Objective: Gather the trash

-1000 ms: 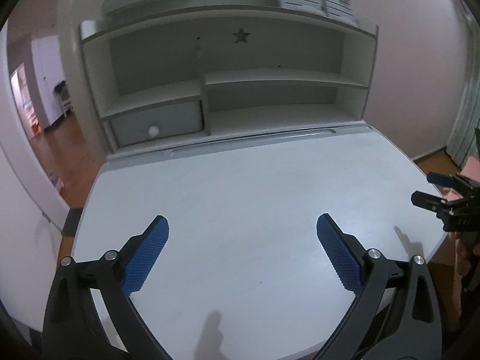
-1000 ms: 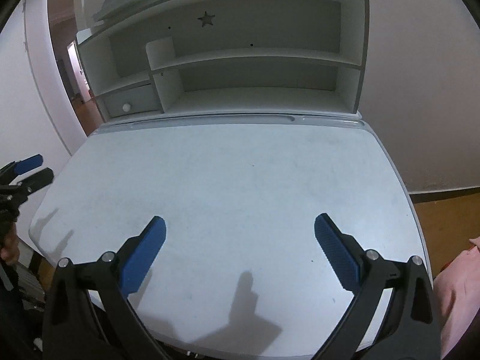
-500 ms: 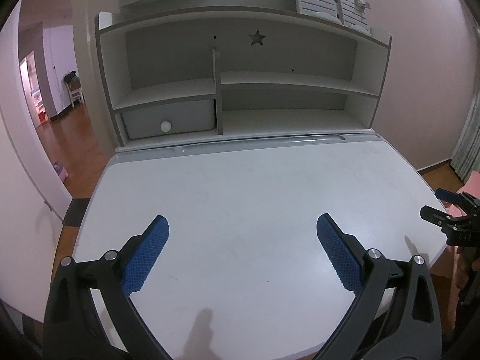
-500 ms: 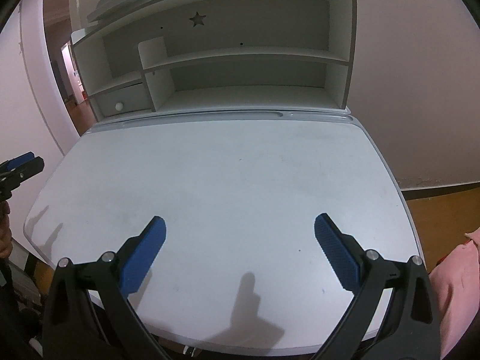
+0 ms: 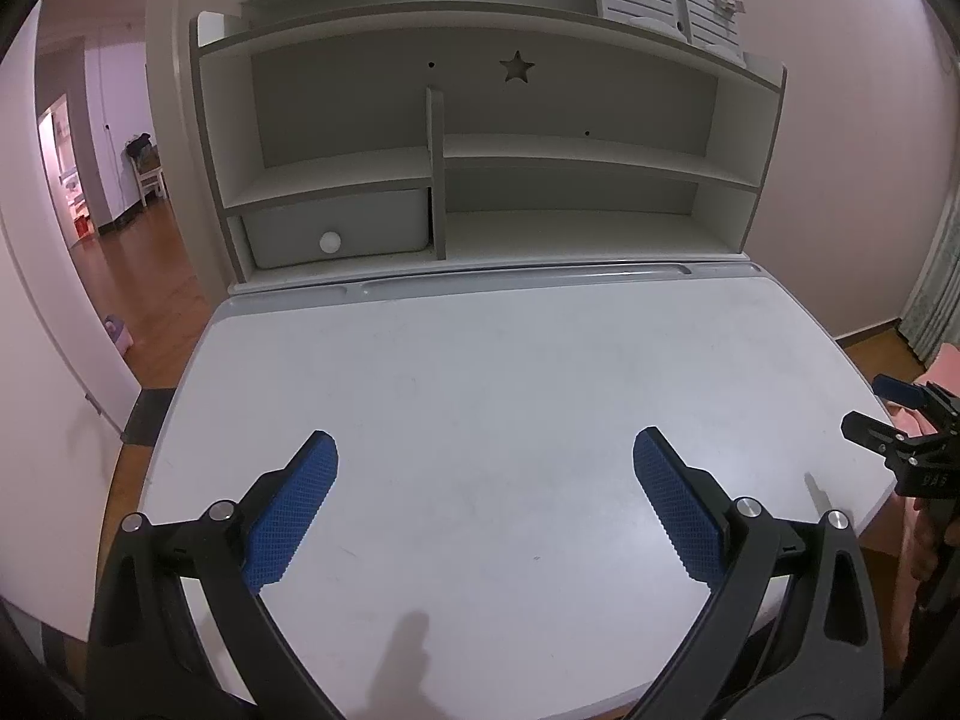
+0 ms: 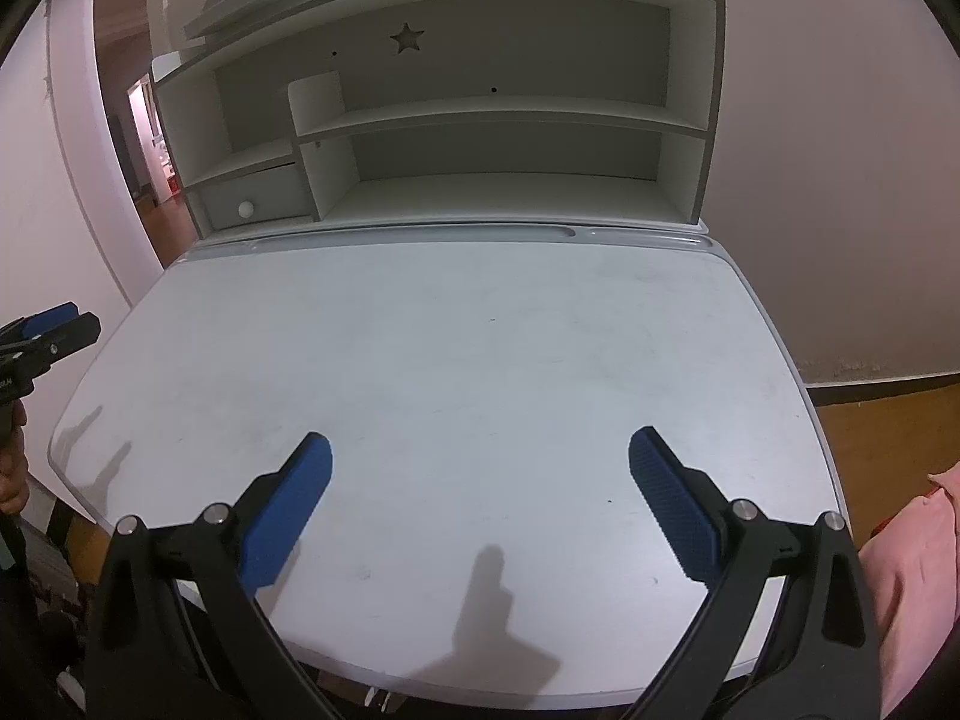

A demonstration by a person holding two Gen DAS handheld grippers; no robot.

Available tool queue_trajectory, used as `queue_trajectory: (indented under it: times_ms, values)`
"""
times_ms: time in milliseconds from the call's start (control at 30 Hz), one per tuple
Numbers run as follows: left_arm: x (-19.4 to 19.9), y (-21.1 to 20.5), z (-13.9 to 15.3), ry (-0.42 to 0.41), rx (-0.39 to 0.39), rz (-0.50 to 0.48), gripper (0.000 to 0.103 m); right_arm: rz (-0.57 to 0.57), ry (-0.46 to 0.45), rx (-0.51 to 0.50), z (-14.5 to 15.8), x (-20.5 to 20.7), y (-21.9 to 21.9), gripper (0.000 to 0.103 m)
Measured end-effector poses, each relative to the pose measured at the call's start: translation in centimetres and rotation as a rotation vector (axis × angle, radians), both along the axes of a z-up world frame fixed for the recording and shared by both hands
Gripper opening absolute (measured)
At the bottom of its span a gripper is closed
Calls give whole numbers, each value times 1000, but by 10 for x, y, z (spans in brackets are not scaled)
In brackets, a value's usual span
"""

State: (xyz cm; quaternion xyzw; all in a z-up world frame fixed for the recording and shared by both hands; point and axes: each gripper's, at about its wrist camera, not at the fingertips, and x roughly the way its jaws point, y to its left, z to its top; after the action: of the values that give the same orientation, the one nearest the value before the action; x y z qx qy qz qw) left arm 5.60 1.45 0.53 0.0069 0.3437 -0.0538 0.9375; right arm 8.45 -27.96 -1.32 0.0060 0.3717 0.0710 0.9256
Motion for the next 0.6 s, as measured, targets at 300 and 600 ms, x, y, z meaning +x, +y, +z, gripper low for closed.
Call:
queue_trajectory:
  times_ms: [300,600]
  values:
    - [-2,-3,-1,3,1,-1,96,3,-3,-5,1,-2,3,96]
    - [-1,-4,-2,10,0,-6,96,6,-3,-7,2,-2,4,96]
